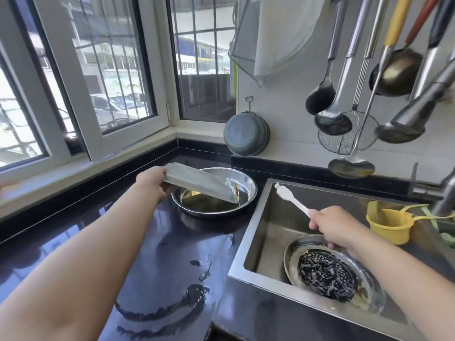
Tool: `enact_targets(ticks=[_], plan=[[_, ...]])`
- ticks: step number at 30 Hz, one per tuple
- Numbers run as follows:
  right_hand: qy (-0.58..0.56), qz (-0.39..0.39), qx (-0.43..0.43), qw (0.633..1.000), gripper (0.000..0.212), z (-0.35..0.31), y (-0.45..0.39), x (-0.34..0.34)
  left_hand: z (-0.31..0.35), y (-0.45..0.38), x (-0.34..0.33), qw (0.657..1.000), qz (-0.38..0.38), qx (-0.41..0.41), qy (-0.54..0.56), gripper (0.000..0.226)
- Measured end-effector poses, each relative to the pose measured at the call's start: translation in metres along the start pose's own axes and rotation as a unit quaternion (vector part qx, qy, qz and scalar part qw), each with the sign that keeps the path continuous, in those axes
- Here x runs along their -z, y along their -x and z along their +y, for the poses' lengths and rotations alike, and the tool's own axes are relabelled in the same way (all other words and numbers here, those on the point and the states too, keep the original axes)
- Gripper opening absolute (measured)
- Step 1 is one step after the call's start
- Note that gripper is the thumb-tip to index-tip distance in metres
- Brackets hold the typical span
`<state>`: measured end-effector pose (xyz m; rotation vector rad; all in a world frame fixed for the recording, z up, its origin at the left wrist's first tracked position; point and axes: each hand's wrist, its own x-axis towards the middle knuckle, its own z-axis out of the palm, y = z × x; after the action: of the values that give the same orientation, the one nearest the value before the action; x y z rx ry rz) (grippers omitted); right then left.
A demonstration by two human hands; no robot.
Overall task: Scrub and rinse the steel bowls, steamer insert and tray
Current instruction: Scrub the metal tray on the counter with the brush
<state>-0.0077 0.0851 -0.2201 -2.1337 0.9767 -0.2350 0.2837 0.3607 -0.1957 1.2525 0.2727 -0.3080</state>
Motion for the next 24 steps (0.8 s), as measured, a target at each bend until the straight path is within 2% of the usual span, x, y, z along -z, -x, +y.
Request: enact_targets(ticks=[4,5,8,10,13,16,18,21,24], plan=[[-0.050,0.013,-0.035,0.998,0.040,0.010,0.001,0.013,0.003,0.025,-0.030,0.997,-0.065,0.028,-0.017,0.004],[-0.057,0.021,-0.041,0.997,0.040,0.014,0.002,0.019,0.004,0.026,-0.038,0.997,-0.068,0.027,-0.022,0.012],[-0.064,0.032,-0.044,0.996,0.039,0.023,0.005,0.042,0.021,0.044,-0.056,0.996,-0.057,-0.042,-0.053,0.037],[-0.084,0.036,-0.039,0.995,0.038,0.032,0.007,0.063,0.040,0.089,-0.068,0.992,-0.057,-0.093,-0.060,0.031],[-0.121,0.042,-0.035,0.991,0.038,0.046,0.012,0.097,0.061,0.150,-0.083,0.984,-0.120,-0.121,-0.051,0.023],[-0.161,0.049,-0.029,0.985,0.037,0.063,0.021,0.127,0.061,0.200,-0.105,0.971,-0.190,-0.131,-0.070,0.029],[-0.175,0.060,-0.029,0.982,0.037,0.077,0.027,0.143,0.045,0.223,-0.126,0.961,-0.215,-0.134,-0.108,0.030],[-0.174,0.073,-0.055,0.980,0.040,0.113,0.027,0.154,-0.012,0.238,-0.163,0.939,-0.232,-0.147,-0.208,0.009],[-0.128,0.058,-0.101,0.985,0.042,0.147,0.029,0.151,-0.098,0.232,-0.188,0.900,-0.255,-0.170,-0.309,0.014]])
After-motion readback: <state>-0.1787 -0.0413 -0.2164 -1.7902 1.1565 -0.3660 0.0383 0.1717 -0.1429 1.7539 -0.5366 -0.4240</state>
